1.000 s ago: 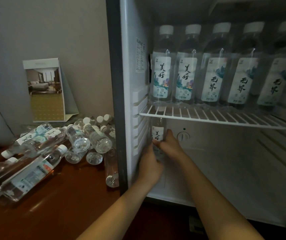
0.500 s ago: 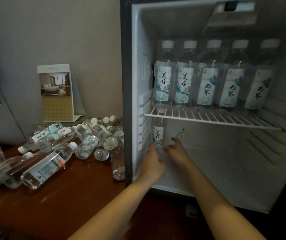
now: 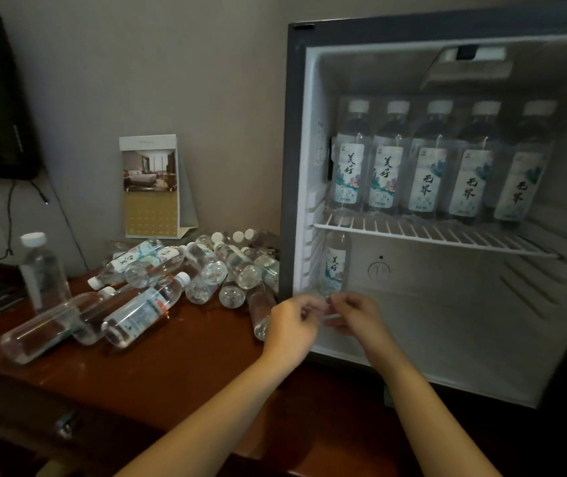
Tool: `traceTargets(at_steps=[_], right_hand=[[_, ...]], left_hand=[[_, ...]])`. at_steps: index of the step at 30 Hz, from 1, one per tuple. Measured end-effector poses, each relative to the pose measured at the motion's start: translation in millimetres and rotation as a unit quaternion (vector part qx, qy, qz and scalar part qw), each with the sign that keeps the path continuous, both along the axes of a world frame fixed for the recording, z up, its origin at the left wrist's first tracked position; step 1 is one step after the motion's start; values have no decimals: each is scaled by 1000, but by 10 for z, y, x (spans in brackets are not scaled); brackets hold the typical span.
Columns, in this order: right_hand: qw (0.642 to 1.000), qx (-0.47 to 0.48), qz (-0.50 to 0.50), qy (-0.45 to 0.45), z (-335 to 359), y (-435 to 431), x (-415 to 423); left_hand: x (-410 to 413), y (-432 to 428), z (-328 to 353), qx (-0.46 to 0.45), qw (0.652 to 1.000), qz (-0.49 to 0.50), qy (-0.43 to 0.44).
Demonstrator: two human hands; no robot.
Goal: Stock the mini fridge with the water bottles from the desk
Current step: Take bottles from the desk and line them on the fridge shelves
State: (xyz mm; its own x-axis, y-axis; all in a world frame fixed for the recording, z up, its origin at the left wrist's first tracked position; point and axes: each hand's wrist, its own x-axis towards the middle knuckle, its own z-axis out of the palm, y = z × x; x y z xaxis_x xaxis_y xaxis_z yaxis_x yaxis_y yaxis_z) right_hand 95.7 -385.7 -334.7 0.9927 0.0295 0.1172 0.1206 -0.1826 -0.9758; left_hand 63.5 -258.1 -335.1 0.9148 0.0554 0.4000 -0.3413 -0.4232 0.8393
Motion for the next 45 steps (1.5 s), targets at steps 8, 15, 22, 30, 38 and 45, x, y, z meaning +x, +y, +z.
traceTargets(at_steps=[8,15,22,30,38,45], right_hand=[[985,-68,159,16,116,591,-226],[965,-181,187,-36,3,1201,-41],[949,-293,11,-113,-14,1714,677],[933,-347,-53,-76,-99,1893,1209],[921,-364,-77,-113,-349,1981,1253],[923,-348,-101,-131,-354,1956,1139]], left_hand=[[-122,645,-78,-52,994,96,-10],[-37,1231,-271,-110,980,162,42],[136,1659,-472,-134,965,207,87],[421,1913,-654,-120,963,197,140],[611,1814,-773,-54,961,187,197],[670,1859,-812,-42,953,176,241]])
